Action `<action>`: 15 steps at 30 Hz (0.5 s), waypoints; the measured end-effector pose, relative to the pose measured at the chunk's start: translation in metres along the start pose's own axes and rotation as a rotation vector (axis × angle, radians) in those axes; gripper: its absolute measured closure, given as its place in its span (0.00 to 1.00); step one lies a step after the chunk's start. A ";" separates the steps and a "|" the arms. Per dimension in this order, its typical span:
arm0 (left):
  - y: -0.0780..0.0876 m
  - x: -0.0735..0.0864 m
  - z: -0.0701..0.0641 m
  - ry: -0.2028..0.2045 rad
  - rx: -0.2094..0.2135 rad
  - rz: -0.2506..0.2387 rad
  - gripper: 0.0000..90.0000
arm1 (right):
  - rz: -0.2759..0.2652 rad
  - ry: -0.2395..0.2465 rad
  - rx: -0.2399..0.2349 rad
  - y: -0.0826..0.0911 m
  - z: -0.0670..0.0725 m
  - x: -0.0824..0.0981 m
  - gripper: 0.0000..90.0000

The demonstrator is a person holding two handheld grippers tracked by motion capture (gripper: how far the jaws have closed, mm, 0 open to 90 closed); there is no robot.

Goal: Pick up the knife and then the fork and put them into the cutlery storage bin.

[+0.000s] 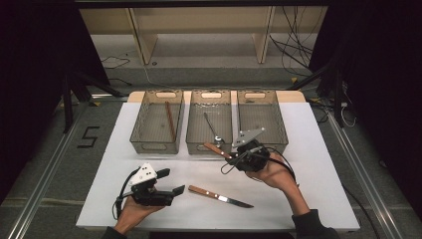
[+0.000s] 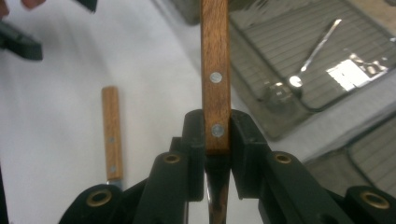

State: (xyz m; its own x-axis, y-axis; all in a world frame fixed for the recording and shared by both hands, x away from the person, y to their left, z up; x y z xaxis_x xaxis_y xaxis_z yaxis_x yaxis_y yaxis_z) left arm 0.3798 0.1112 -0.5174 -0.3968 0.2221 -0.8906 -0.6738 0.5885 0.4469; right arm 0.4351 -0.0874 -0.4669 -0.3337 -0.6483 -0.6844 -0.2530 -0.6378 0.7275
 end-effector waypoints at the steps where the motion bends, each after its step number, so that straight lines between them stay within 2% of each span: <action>1: 0.000 0.000 0.000 0.001 -0.001 -0.003 0.18 | -0.012 -0.017 0.003 0.002 -0.003 -0.002 0.86; 10: 0.002 -0.002 0.001 0.010 -0.004 -0.019 0.18 | -0.073 -0.153 0.073 0.019 -0.042 -0.018 0.86; 15: 0.003 -0.003 0.003 0.016 -0.008 -0.024 0.18 | -0.096 -0.234 0.113 0.025 -0.066 -0.021 0.86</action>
State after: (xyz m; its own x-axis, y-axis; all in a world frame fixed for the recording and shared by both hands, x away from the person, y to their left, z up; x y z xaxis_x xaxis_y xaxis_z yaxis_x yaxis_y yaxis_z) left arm 0.3805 0.1147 -0.5136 -0.3902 0.1949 -0.8999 -0.6881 0.5877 0.4257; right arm 0.4953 -0.1174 -0.4377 -0.5009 -0.4652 -0.7299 -0.3884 -0.6327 0.6699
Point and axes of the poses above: each handheld gripper's, and its own axes: y roughly backward along the jaws, x roughly out of its underside, z roughly to its left, the point moved 10 cm from there along -y, roughly forward along the jaws, and after that the axes turned 9 degrees about -x, right-handed, at the moved point
